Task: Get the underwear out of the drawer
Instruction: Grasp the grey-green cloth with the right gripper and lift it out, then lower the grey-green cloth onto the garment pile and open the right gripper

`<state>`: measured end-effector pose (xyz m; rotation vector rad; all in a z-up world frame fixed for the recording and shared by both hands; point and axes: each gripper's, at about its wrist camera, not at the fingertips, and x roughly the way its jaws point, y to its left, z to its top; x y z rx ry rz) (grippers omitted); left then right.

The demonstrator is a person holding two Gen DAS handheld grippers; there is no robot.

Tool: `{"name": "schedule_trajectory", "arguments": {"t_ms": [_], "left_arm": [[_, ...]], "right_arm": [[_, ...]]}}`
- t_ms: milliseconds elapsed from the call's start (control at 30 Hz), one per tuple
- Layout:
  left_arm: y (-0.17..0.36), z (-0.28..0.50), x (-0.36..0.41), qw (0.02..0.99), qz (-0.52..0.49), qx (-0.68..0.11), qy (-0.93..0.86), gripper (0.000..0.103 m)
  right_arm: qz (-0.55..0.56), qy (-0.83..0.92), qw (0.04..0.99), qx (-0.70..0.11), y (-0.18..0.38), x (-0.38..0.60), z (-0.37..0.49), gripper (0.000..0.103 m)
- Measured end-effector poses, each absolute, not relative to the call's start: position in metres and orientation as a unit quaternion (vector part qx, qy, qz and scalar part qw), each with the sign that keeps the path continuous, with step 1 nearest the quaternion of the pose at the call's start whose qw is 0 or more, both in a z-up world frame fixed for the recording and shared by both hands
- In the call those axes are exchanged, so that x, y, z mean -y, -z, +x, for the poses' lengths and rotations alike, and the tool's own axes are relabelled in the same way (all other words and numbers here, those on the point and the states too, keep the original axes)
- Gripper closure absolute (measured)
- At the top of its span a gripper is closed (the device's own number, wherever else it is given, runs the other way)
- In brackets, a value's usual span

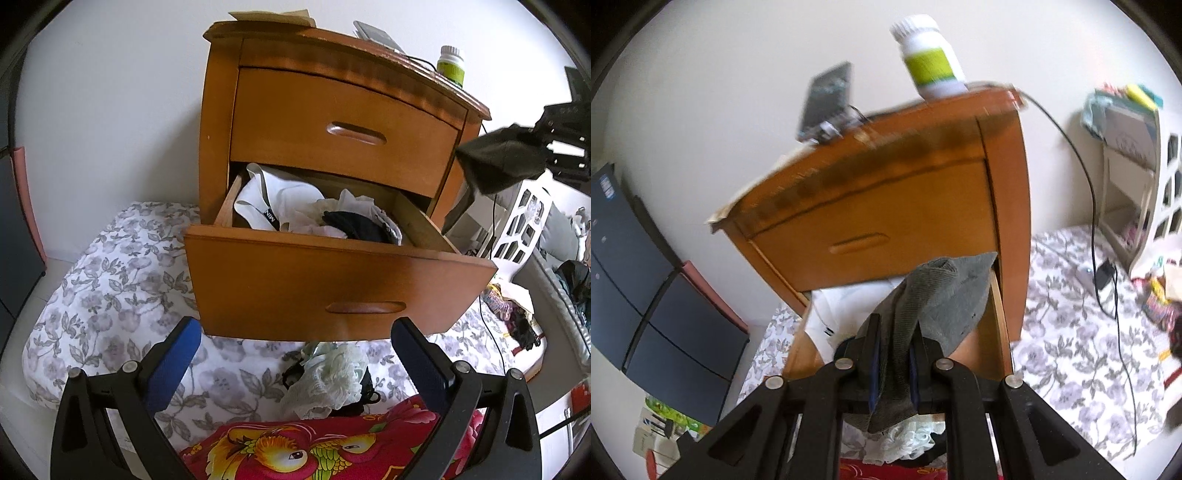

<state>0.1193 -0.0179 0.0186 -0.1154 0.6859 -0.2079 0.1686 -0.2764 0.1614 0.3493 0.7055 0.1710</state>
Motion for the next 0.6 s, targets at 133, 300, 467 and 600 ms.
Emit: {"name": "schedule_trajectory", "arguments": {"t_ms": [133, 300, 467, 600], "left_arm": [[-0.023, 0.116, 0.015, 0.937, -0.059, -0.329, 0.101, 0.000], [-0.030, 0.110, 0.012, 0.940, -0.061, -0.320, 0.100, 0.001], [-0.036, 0.105, 0.009, 0.943, -0.064, -0.312, 0.100, 0.001], [-0.040, 0.101, 0.007, 0.944, -0.065, -0.306, 0.100, 0.001]], "right_arm": [[0.151, -0.092, 0.930, -0.322, -0.185, 0.265, 0.154, 0.090], [0.120, -0.094, 0.939, -0.308, -0.206, 0.255, 0.133, 0.090], [0.092, -0.093, 0.943, -0.307, -0.215, 0.246, 0.111, 0.090], [0.076, -0.093, 0.943, -0.309, -0.222, 0.244, 0.095, 0.090]]}}
